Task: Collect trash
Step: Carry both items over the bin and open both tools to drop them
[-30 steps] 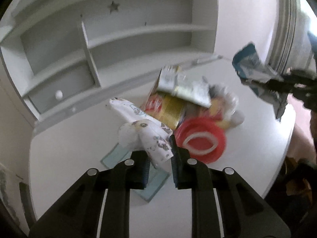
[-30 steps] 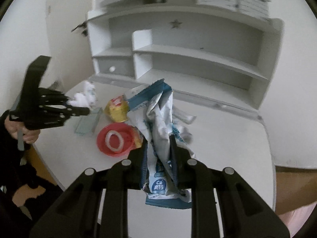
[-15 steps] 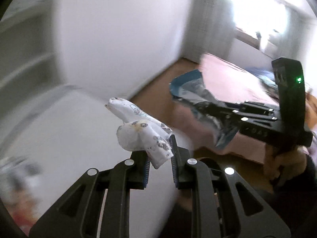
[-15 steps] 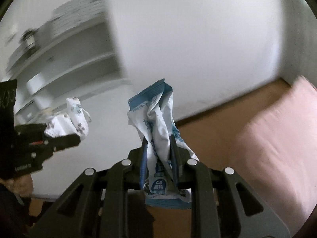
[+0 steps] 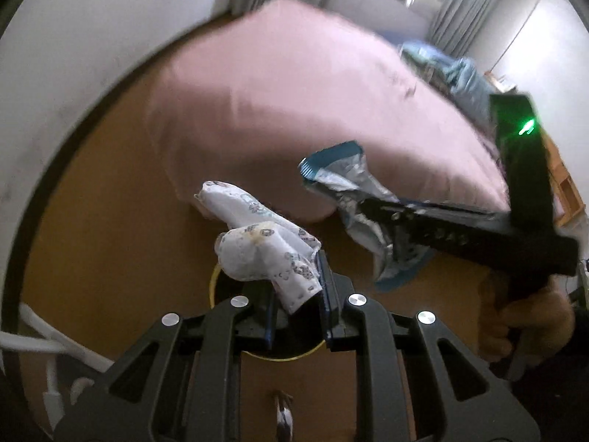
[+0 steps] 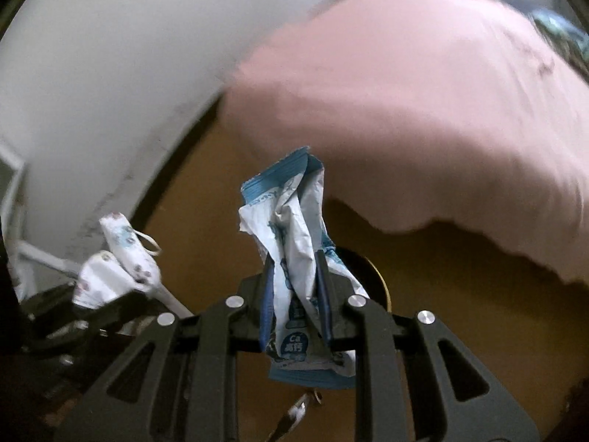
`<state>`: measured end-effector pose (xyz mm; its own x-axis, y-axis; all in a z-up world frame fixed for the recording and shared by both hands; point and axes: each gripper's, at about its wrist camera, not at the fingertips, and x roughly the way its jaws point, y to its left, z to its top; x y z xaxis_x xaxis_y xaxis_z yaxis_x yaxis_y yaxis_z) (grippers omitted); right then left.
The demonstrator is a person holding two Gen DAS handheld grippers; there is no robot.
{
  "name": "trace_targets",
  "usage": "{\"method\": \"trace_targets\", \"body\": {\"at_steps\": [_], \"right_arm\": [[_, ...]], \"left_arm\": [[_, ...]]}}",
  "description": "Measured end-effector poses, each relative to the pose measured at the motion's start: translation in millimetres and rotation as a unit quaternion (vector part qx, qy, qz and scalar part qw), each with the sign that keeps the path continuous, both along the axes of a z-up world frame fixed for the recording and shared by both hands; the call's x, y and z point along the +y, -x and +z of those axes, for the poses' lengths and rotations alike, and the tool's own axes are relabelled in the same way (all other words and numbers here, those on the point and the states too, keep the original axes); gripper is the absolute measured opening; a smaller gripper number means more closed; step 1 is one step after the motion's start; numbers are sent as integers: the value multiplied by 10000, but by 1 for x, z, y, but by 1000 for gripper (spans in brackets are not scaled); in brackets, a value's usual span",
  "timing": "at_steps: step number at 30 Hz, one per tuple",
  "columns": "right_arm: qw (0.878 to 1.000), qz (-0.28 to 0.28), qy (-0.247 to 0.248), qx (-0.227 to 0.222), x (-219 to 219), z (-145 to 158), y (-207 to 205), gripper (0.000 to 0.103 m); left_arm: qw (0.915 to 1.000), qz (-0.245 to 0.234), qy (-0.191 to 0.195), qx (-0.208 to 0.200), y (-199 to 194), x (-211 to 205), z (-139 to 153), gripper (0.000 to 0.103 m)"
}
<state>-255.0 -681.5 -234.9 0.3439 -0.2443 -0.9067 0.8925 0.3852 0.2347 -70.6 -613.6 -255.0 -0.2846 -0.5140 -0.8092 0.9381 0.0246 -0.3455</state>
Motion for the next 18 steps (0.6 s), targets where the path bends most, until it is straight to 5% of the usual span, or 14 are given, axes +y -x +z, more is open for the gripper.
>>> {"method": "trace_targets", "body": {"at_steps": [3, 7, 11, 18], "right_arm": [[9991, -181, -365, 67, -12, -26, 7, 21], [9984, -201, -524, 46, -18, -39, 10, 21], [9978, -198, -625, 66, -27, -45, 8, 21], [9979, -89, -630, 96, -31, -49, -5, 21]], "left_arm": [[9994, -91, -340, 67, 11, -14, -37, 18], [9984, -173, -534, 106, 15, -25, -51, 20], [9982, -206, -556, -79, 17, -35, -47, 61], [9983, -230, -540, -32, 14, -17, -38, 64]]}}
